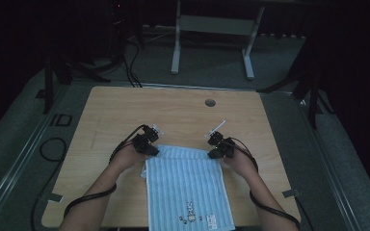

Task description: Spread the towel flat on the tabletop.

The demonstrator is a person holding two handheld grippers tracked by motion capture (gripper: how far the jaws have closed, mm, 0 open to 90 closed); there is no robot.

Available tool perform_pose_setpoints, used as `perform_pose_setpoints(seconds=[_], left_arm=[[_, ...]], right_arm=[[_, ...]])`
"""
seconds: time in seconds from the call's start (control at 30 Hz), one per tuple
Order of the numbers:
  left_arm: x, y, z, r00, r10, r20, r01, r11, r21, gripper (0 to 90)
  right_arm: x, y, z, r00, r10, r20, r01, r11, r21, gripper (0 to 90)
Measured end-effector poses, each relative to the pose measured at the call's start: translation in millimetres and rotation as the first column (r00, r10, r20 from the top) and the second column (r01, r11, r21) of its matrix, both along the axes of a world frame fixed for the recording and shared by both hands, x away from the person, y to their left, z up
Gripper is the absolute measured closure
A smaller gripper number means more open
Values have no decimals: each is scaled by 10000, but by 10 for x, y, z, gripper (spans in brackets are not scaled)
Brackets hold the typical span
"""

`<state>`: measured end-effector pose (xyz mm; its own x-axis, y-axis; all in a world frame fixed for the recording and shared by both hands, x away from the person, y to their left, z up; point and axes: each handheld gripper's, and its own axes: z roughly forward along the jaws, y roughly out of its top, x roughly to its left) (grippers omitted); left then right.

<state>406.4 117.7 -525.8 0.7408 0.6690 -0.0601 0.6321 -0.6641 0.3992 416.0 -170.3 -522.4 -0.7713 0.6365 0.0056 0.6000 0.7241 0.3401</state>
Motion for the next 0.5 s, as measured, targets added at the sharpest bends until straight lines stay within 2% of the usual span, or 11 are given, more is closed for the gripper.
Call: perform_pose_setpoints(seconds=[0.07, 0.13, 0.23, 0.3, 0.37, 0.4, 0.43, 0.47, 0.5], left_arm=[[-12, -3, 31, 10000, -85, -39, 84, 9999, -149, 864], [-27, -9, 85, 9997, -233, -41, 231, 9990, -370, 866], [-19, -32, 176, 9989, -457, 95, 459, 9989, -130, 866], [42, -7, 294, 9993, -300, 203, 307, 9989, -341, 867], [132, 26, 492, 9979, 121, 641, -74, 9973, -729, 866], [190, 35, 609, 9938, 387, 1038, -293, 9954, -912, 865], [245, 48, 742, 9817, 814, 1720, -622, 9915, -1145, 863], [313, 71, 871, 9666, 1359, 2173, -999, 9806, -1686, 842], [395, 83, 969, 9591, 1873, 2121, -1418, 9668, -2126, 727]], right_arm=[[-7, -20, 16, 10000, 59, 4, -59, 9999, -86, 848], [-23, -57, 80, 9999, 83, 94, -84, 9999, 82, 850], [-16, -88, 199, 9996, 294, -53, -293, 9993, 238, 853], [38, -111, 343, 9996, 197, 198, -201, 9995, 236, 854], [147, -168, 585, 9975, -188, 683, 152, 9984, 537, 854], [208, -191, 723, 9945, -395, 974, 335, 9975, 628, 854], [283, -210, 860, 9903, -560, 1271, 470, 9963, 724, 853], [357, -222, 995, 9834, -838, 1606, 706, 9937, 867, 851], [439, -236, 1119, 9684, -1181, 2197, 966, 9896, 1064, 818]])
